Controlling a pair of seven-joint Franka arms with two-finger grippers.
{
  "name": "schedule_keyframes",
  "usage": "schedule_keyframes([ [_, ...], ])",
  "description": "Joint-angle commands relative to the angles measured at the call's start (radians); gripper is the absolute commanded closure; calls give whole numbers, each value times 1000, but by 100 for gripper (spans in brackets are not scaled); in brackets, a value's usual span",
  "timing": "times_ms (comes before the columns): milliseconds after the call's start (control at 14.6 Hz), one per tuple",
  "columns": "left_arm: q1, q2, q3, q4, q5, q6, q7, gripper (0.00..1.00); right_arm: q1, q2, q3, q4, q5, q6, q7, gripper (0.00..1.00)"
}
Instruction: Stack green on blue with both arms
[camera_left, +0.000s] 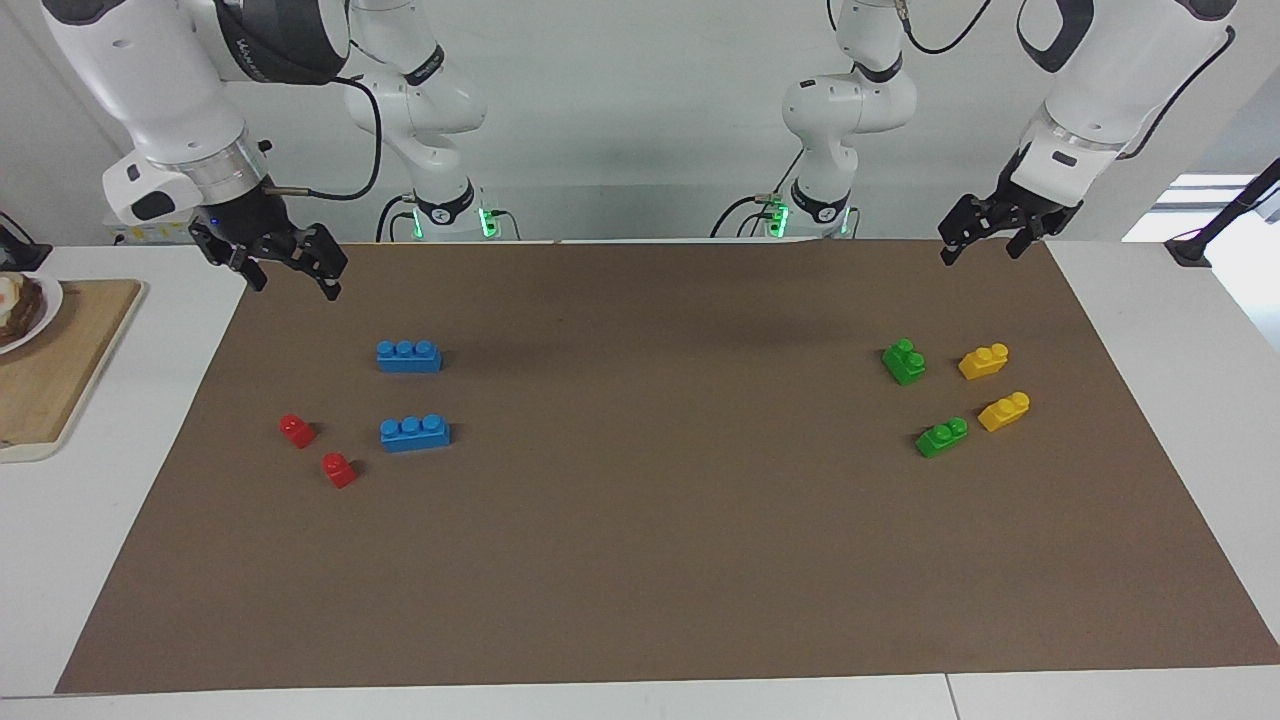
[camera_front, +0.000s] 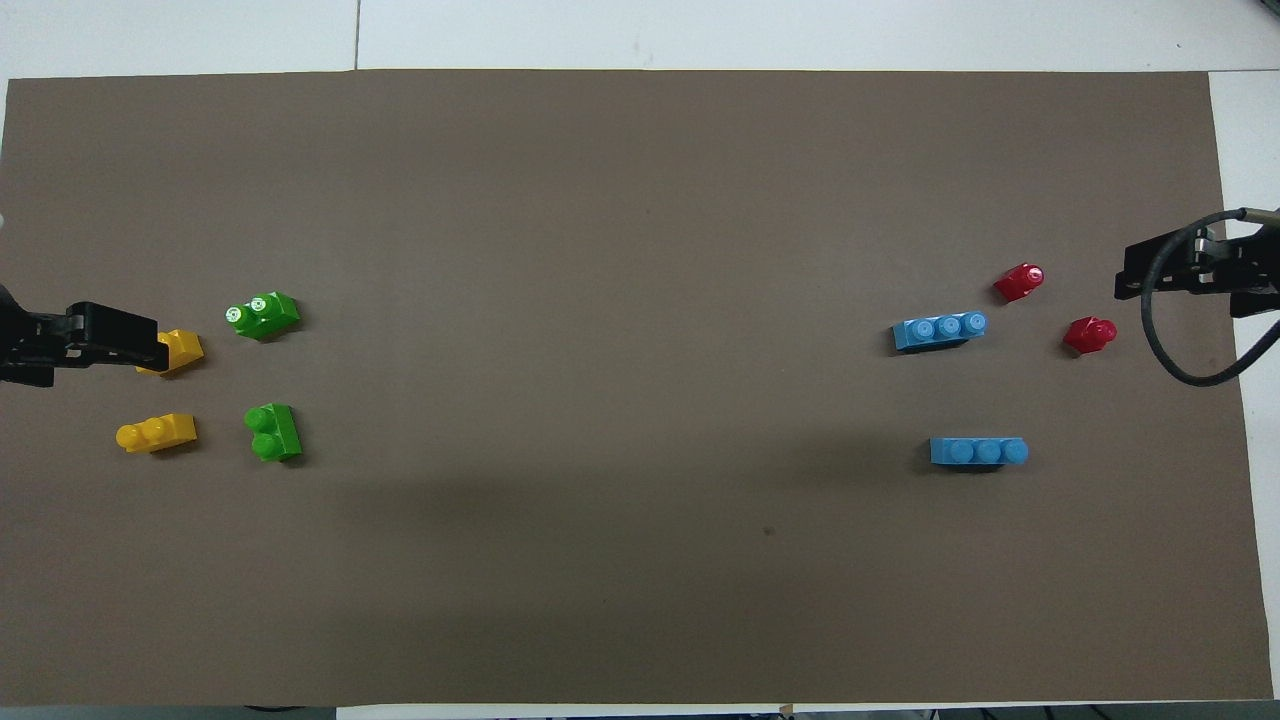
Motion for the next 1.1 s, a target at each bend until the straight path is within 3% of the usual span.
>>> schedule_keyframes([
  [0, -16, 7, 15, 9, -12, 13, 10, 0, -10, 15, 7, 19, -28, -9, -29, 0],
  [685, -12, 4, 19, 5, -3, -19, -7, 0, -7, 14, 7, 15, -27, 14, -18, 0],
  [891, -1, -13, 36, -40, 2, 2, -56, 0, -12, 9, 7, -14, -24, 56, -5, 0],
  [1028, 10, -51, 39, -136, 4, 87, -56, 0, -10, 10, 9, -27, -24, 57, 122, 0],
])
